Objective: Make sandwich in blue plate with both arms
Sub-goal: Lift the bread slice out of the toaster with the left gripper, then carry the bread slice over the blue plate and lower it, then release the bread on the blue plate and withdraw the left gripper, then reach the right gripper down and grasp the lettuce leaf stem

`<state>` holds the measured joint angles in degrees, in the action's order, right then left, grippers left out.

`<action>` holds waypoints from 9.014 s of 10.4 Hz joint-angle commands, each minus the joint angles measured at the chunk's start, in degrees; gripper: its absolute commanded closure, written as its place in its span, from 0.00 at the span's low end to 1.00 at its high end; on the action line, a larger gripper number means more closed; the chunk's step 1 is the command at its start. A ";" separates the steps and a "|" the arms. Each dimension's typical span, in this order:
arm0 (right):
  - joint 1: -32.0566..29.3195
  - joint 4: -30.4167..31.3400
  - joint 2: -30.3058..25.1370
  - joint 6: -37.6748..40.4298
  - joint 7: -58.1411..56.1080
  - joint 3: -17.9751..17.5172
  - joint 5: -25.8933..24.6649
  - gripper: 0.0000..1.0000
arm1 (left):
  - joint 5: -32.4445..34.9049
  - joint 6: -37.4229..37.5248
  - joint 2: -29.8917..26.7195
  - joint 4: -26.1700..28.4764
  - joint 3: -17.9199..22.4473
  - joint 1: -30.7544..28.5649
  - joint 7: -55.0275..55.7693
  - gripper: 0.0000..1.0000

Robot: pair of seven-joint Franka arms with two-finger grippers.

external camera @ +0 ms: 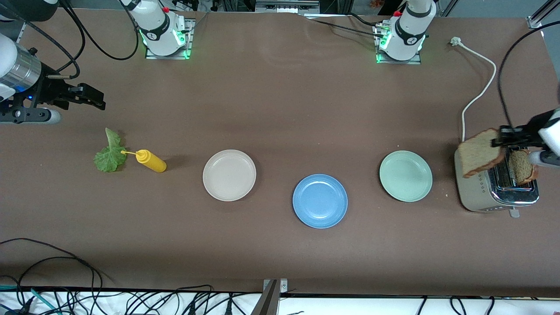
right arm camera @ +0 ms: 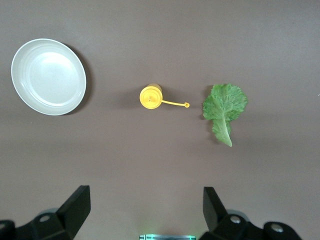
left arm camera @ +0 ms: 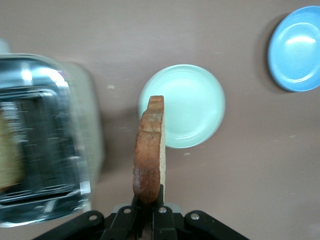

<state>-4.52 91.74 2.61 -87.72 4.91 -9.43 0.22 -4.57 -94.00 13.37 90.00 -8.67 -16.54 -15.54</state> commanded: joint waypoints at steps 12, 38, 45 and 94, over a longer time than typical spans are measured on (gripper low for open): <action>-0.05 5.80 -2.07 -5.17 0.63 -0.06 -0.31 0.00 | -43.86 -32.44 19.04 4.68 0.24 27.69 12.29 1.00; -0.67 11.52 0.38 -6.06 -4.38 2.14 -6.72 0.00 | -47.97 -38.19 30.57 -2.10 0.50 27.61 -6.78 1.00; -0.67 22.42 -2.79 -16.17 -9.39 6.61 -8.31 0.00 | -48.25 -38.28 31.98 -3.07 0.59 27.88 -6.87 0.05; -3.83 20.67 27.97 -43.94 -15.19 13.56 -0.92 1.00 | 7.56 11.47 -8.18 -5.80 3.66 11.27 21.25 0.00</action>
<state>-7.72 113.46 30.16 -131.58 -8.99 4.50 -1.51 2.28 -83.02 5.33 84.49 -5.08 -5.17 5.26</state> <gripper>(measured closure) 0.656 0.000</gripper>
